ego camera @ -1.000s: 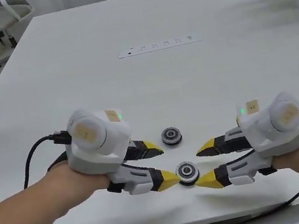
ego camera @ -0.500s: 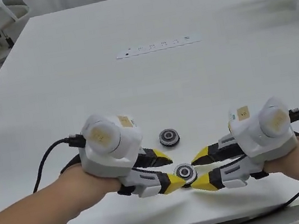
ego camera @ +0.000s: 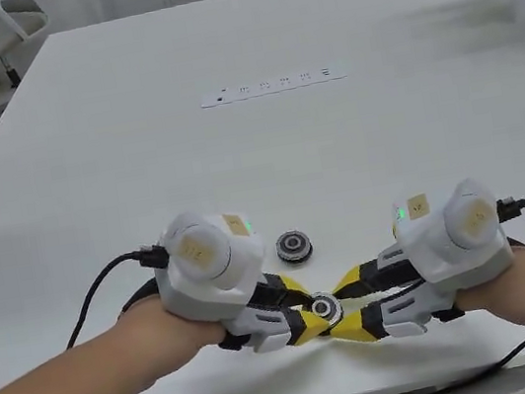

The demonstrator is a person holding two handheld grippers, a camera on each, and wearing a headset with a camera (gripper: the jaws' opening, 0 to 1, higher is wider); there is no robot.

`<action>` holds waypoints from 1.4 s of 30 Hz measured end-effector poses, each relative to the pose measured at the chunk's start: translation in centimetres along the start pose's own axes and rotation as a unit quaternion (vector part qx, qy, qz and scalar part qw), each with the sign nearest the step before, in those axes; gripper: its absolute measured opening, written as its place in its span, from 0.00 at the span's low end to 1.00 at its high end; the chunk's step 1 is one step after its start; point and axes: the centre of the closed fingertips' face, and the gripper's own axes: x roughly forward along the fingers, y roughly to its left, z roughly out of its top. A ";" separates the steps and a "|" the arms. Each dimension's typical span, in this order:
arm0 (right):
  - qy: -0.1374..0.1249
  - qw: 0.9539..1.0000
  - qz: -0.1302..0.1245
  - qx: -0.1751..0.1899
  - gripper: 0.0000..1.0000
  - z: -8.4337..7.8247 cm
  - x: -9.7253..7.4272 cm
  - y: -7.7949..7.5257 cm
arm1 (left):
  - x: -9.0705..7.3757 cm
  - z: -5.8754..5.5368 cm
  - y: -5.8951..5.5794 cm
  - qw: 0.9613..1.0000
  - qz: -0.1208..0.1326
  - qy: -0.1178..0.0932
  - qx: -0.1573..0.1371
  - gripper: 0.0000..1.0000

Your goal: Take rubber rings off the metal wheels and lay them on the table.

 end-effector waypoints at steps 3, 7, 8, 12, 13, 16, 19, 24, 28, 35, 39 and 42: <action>0.001 1.000 -0.001 0.001 0.23 0.0 0.0 0.0 | 0.1 0.1 0.2 1.000 0.006 -0.003 0.001 0.16; 0.000 1.000 -0.002 0.003 0.23 -0.1 0.0 -0.1 | 0.1 0.0 0.2 1.000 0.015 -0.004 0.013 0.14; 0.000 1.000 -0.002 0.003 0.23 -0.1 0.0 -0.1 | 0.1 0.1 0.2 1.000 0.017 -0.004 0.017 0.14; -0.001 1.000 -0.003 0.007 0.23 -0.1 0.1 -0.1 | 0.2 0.1 0.1 0.999 0.024 0.000 0.037 0.14; -0.001 1.000 -0.003 0.008 0.23 -0.1 0.1 -0.2 | 0.2 0.1 0.2 0.999 0.024 -0.001 0.037 0.14; -0.002 1.000 -0.004 0.009 0.23 -0.1 0.1 -0.2 | 0.2 0.1 0.3 0.999 0.025 -0.003 0.035 0.14; -0.002 1.000 -0.005 0.009 0.23 -0.1 0.1 -0.2 | 0.2 0.2 0.2 0.999 0.026 -0.005 0.036 0.14; -0.004 1.000 -0.006 0.012 0.22 -0.1 0.1 -0.2 | 0.2 0.2 0.2 0.999 0.028 -0.009 0.036 0.13; -0.007 1.000 -0.006 0.015 0.22 -0.1 0.1 -0.2 | 0.2 0.2 0.2 0.999 0.031 -0.009 0.038 0.13; -0.005 1.000 -0.010 0.029 0.20 -0.3 -0.2 -0.2 | 0.3 0.1 0.2 0.999 0.035 -0.010 0.039 0.13; -0.005 0.999 -0.012 0.033 0.18 -0.4 -0.3 -0.2 | 0.3 0.2 0.2 0.999 0.035 -0.010 0.040 0.13; -0.003 0.999 -0.015 0.033 0.15 -0.5 -0.4 -0.3 | 0.3 0.2 0.3 0.998 0.037 -0.011 0.040 0.13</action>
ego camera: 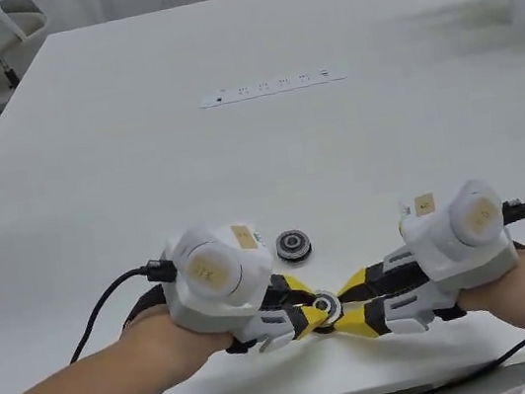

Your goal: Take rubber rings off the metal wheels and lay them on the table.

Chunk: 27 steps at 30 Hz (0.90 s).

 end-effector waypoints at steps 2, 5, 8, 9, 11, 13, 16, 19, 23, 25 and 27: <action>0.000 1.000 -0.001 0.001 0.13 0.0 -0.1 0.0 | 0.0 0.0 0.0 1.000 0.001 0.000 0.000 0.13; 0.001 1.000 -0.003 0.001 0.13 0.0 -0.1 0.0 | 0.0 0.0 0.0 1.000 0.002 0.000 -0.001 0.13; 0.005 1.000 -0.004 0.002 0.10 -0.1 -0.1 0.0 | 0.0 0.0 0.0 1.000 0.004 0.000 -0.001 0.13; 0.006 1.000 -0.004 0.006 0.08 -0.2 -0.2 0.0 | 0.0 0.0 0.1 1.000 0.005 -0.001 -0.001 0.13; 0.006 1.000 -0.004 0.012 0.04 -0.3 -0.2 -0.1 | 0.0 0.0 0.1 1.000 0.005 -0.001 -0.001 0.13; 0.005 1.000 -0.005 0.018 0.02 -0.4 -0.3 0.0 | 0.0 0.0 0.1 1.000 0.005 -0.002 0.000 0.13; 0.006 1.000 -0.006 0.028 0.00 -0.4 -0.3 0.0 | 0.0 0.0 0.1 1.000 0.005 -0.001 0.001 0.13; 0.002 0.999 -0.006 0.053 0.00 -0.4 -0.4 -0.2 | 0.0 0.0 0.1 1.000 0.007 0.001 0.001 0.13; -0.019 0.995 -0.004 0.100 0.00 -0.1 -0.7 -0.2 | 0.1 0.0 0.1 1.000 0.008 0.001 0.001 0.13; -0.023 0.994 -0.007 0.109 0.00 -0.2 -0.8 -0.3 | 0.1 0.0 0.1 1.000 0.008 0.000 0.001 0.13; -0.029 0.991 -0.007 0.129 0.00 -0.2 -0.8 -0.3 | 0.1 0.0 0.1 1.000 0.008 0.000 0.001 0.13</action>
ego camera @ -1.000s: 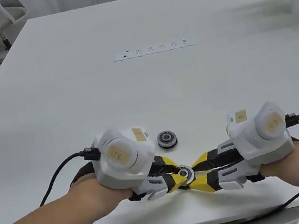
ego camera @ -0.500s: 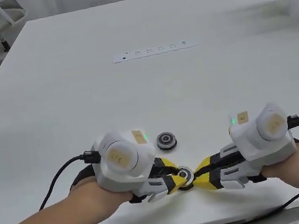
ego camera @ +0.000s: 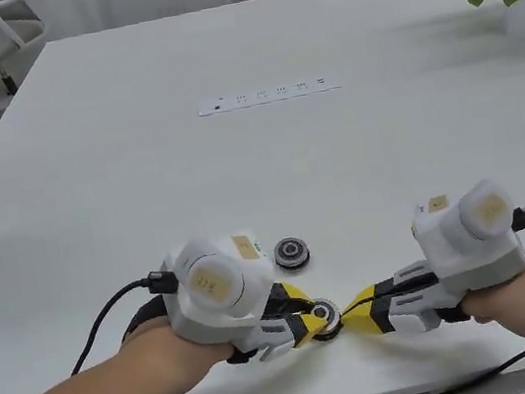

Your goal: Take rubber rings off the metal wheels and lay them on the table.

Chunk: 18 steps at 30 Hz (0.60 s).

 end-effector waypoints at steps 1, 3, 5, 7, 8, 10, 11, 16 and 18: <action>-0.002 1.000 0.000 0.005 0.00 0.0 0.0 -0.1 | 0.0 0.0 0.0 1.000 0.000 0.000 0.000 0.12; -0.011 1.000 -0.001 0.025 0.00 0.1 -0.1 -0.2 | 0.0 0.0 0.0 1.000 0.001 0.001 0.001 0.12; -0.022 0.999 -0.004 0.047 0.00 0.3 -0.2 -0.5 | 0.0 0.0 0.0 1.000 0.002 0.001 -0.001 0.12; -0.052 0.996 0.003 0.079 0.00 1.2 -0.4 -0.4 | 0.0 0.0 0.0 1.000 0.002 0.001 -0.001 0.12; -0.047 0.995 0.002 0.092 0.00 1.1 -0.4 -0.5 | 0.1 0.1 0.0 1.000 0.004 0.001 -0.001 0.12; -0.045 0.996 -0.001 0.081 0.00 1.0 -0.4 -0.6 | 0.1 0.1 0.0 1.000 0.007 0.003 -0.001 0.12; -0.048 0.995 -0.001 0.085 0.00 1.0 -0.4 -0.6 | 0.1 0.1 0.0 1.000 0.008 0.003 -0.001 0.12; -0.058 0.994 0.001 0.092 0.00 1.3 -0.4 -0.5 | 0.2 0.2 0.0 1.000 0.017 0.004 0.001 0.12; -0.056 0.994 0.000 0.091 0.00 1.3 -0.5 -0.5 | 0.2 0.2 0.0 1.000 0.018 0.005 0.002 0.12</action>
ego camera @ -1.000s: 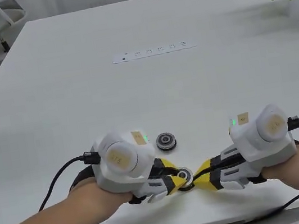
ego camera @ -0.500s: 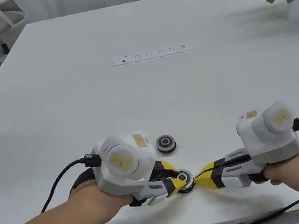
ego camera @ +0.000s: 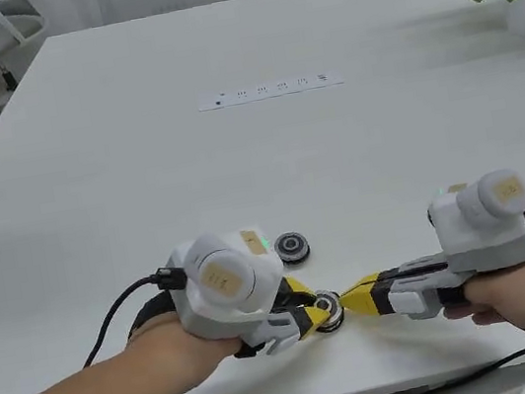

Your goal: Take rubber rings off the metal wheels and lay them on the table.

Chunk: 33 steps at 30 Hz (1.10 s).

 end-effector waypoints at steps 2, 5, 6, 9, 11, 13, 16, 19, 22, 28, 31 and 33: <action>-0.003 1.000 0.004 0.005 0.00 0.1 0.0 0.2 | 0.0 0.0 0.0 1.000 0.001 0.000 -0.001 0.12; -0.005 1.000 0.011 0.008 0.00 0.3 0.1 0.7 | 0.0 0.0 0.0 1.000 0.000 0.001 -0.002 0.12; -0.005 1.000 0.013 0.006 0.00 0.3 0.2 0.8 | 0.0 0.0 0.0 1.000 0.000 0.001 -0.002 0.12; -0.003 1.000 0.016 0.002 0.00 0.2 0.3 0.8 | 0.0 0.0 0.0 1.000 0.000 0.001 -0.001 0.12; -0.003 1.000 0.018 0.002 0.00 0.2 0.3 0.9 | 0.0 0.0 0.0 1.000 -0.001 0.001 -0.001 0.12; -0.002 1.000 0.021 0.001 0.00 0.2 0.5 1.0 | 0.0 0.0 0.0 1.000 -0.001 0.001 0.000 0.12; -0.001 1.000 0.031 -0.003 0.00 0.3 0.7 1.5 | 0.0 0.0 0.0 1.000 -0.002 0.001 0.001 0.12; 0.000 0.998 0.058 -0.017 0.00 0.5 0.8 2.8 | 0.0 0.0 0.0 1.000 -0.001 0.000 0.003 0.12; -0.003 0.998 0.047 -0.028 0.00 0.6 0.8 2.1 | -0.1 0.1 0.0 1.000 -0.002 -0.001 0.001 0.12; -0.007 0.999 0.029 -0.024 0.00 0.4 0.5 1.3 | -0.1 0.1 -0.1 1.000 -0.001 -0.004 0.003 0.12; -0.011 0.999 0.025 -0.021 0.00 0.5 0.4 1.1 | -0.1 0.1 0.0 1.000 -0.002 -0.007 0.000 0.12; -0.012 0.999 0.022 -0.020 0.00 0.5 0.4 0.9 | -0.1 0.1 0.0 1.000 -0.002 -0.007 -0.003 0.13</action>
